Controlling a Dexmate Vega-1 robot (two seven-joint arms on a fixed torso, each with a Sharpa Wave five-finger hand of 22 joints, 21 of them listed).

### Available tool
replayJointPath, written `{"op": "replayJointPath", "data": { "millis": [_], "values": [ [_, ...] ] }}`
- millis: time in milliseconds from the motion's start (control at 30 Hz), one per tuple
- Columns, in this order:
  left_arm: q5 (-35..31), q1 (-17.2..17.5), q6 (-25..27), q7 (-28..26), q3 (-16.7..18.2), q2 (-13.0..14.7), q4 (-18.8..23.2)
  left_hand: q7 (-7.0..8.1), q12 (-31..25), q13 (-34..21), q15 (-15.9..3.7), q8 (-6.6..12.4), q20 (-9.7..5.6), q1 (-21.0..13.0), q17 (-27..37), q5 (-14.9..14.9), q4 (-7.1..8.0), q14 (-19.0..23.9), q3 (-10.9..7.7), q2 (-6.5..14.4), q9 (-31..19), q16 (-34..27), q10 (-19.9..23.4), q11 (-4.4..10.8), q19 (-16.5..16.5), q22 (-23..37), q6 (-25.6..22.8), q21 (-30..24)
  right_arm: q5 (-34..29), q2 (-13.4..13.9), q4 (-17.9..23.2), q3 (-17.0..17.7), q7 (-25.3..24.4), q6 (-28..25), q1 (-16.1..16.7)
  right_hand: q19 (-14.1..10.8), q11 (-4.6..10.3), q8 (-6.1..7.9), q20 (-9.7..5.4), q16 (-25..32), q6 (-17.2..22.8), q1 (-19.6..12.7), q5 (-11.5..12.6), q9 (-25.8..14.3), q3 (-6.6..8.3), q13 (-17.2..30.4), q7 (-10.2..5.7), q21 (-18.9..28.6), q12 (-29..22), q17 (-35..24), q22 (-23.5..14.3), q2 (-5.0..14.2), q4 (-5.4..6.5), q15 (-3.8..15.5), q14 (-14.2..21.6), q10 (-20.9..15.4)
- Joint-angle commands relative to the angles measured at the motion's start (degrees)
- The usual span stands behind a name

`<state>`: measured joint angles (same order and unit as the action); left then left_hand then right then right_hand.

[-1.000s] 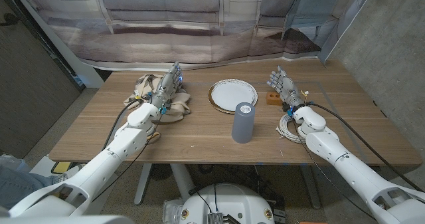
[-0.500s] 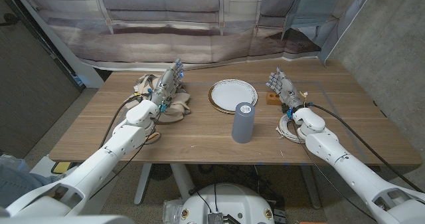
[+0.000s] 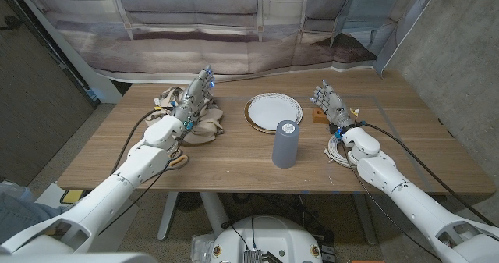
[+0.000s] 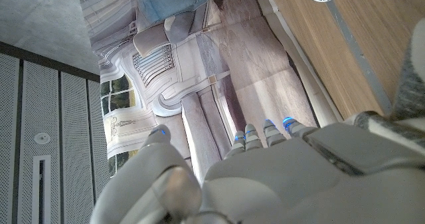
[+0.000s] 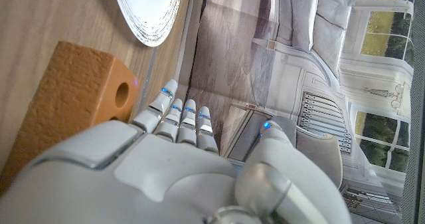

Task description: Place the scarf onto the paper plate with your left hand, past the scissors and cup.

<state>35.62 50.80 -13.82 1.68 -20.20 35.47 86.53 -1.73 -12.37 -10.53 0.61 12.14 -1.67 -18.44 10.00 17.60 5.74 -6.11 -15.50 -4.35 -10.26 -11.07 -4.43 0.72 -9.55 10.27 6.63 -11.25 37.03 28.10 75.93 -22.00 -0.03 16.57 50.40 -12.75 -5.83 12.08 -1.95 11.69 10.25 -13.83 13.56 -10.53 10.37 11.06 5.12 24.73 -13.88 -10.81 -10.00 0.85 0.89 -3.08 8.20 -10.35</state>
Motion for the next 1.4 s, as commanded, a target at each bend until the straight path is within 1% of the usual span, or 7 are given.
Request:
{"op": "replayJointPath", "data": {
  "millis": [33, 200, 367, 533, 700, 1133, 1400],
  "values": [
    [-0.7, 0.5, -0.6, -0.1, 0.5, 1.0, 1.4, -0.04, -0.3, -0.1, -0.09, 0.21, -0.56, -0.7, 0.3, 0.2, -0.17, 0.6, -0.14, 0.1, -0.3, -0.3, 0.4, 0.13, -0.1, 0.1, -0.2, -0.4, -0.2, 0.8, 1.4, 0.2, -0.6, -0.2, 1.2, -0.3, 0.07, 0.1, -0.15, 0.3, 0.3, -0.2, -0.1, -0.3, 0.43, 0.1, 0.02, -0.2, -0.3, -0.1, -0.3, 0.18, -0.16, 0.05, 0.4, -0.4],
    [-0.9, 0.3, -0.9, 0.3, 0.5, 1.1, 1.3, -0.12, -0.2, -0.1, -0.07, 0.2, -0.57, -0.8, 0.3, 0.3, -0.21, 0.7, -0.12, 0.2, -0.3, -0.3, 0.4, 0.01, 0.1, 0.1, -0.4, -0.4, -0.3, 1.2, 2.0, 0.4, -1.0, -0.2, 1.6, -0.4, 0.07, 0.07, -0.12, 0.3, 0.4, -0.2, -0.1, -0.3, 0.41, 0.1, 0.02, -0.2, -0.3, -0.1, -0.3, 0.22, -0.18, 0.1, 0.4, -0.4],
    [-1.3, 0.8, 0.0, -0.4, 0.6, 1.8, 2.4, -0.14, -0.3, -0.1, -0.07, 0.19, -0.56, -0.9, 0.3, 0.3, -0.26, 0.9, -0.1, 0.3, -0.3, -0.2, 0.8, 0.21, 0.2, 0.1, -0.6, -0.5, -0.6, 1.5, 2.3, 0.4, -0.8, -0.1, 1.7, -0.4, 0.03, 0.04, -0.09, 0.3, 0.4, -0.2, -0.1, -0.3, 0.39, 0.1, 0.03, -0.3, -0.2, -0.1, -0.3, 0.22, -0.2, 0.07, 0.4, -0.5],
    [-1.9, 1.3, 1.0, -1.2, 0.7, 2.7, 3.6, -0.15, -0.3, -0.1, -0.07, 0.23, -0.49, -1.1, 0.3, 0.3, -0.3, 1.1, -0.07, 0.4, -0.3, -0.3, 0.9, 0.08, 0.3, 0.1, -1.0, -0.5, -0.5, 1.5, 1.7, 0.3, 0.1, 0.2, 1.3, -0.4, 0.07, 0.0, -0.07, 0.2, 0.4, -0.2, -0.2, -0.3, 0.37, 0.1, 0.01, -0.4, -0.2, -0.1, -0.3, 0.23, -0.21, 0.15, 0.5, -0.5],
    [-1.9, 1.6, 1.6, -1.6, 1.0, 3.1, 4.4, -0.13, -0.3, -0.1, -0.11, 0.27, -0.45, -1.2, 0.3, 0.3, -0.35, 1.4, -0.04, 0.4, -0.3, -0.3, 1.2, 0.05, 0.3, 0.1, -1.3, -0.5, -0.4, 1.6, 1.4, 0.3, 0.7, 0.3, 0.6, -0.4, 0.07, -0.03, -0.06, 0.2, 0.4, -0.2, -0.2, -0.3, 0.33, 0.1, -0.05, -0.5, -0.2, -0.1, -0.3, 0.21, -0.22, 0.15, 0.5, -0.5],
    [-2.7, 2.5, 2.4, -2.1, 1.7, 4.9, 7.0, 0.0, -0.3, -0.1, -0.08, 0.18, -0.32, -1.4, 0.3, 0.4, -0.44, 1.6, 0.02, 0.6, -0.3, -0.2, 1.6, 0.03, 0.3, 0.1, -1.5, -0.4, -0.7, 2.9, 4.2, 1.2, 0.4, 0.9, 1.3, -0.6, 0.08, -0.12, -0.05, 0.1, 0.5, -0.1, -0.3, -0.3, 0.21, 0.1, -0.1, -0.7, -0.2, -0.1, -0.3, 0.16, -0.26, 0.19, 0.5, -0.7],
    [-3.0, 3.6, 2.6, -2.6, 2.5, 6.2, 8.5, -0.06, -0.3, -0.1, -0.05, 0.19, -0.26, -1.5, 0.3, 0.4, -0.5, 1.8, 0.07, 0.6, -0.3, -0.2, 1.8, 0.08, 0.3, 0.1, -1.9, -0.4, -1.1, 3.0, 4.5, 1.1, 0.6, 1.5, 1.5, -0.8, 0.2, -0.12, -0.15, 0.2, 0.7, 0.0, -0.4, -0.3, 0.15, 0.1, -0.14, -0.8, -0.2, -0.1, -0.3, 0.17, -0.29, 0.38, 0.9, -0.8]
  ]
}}
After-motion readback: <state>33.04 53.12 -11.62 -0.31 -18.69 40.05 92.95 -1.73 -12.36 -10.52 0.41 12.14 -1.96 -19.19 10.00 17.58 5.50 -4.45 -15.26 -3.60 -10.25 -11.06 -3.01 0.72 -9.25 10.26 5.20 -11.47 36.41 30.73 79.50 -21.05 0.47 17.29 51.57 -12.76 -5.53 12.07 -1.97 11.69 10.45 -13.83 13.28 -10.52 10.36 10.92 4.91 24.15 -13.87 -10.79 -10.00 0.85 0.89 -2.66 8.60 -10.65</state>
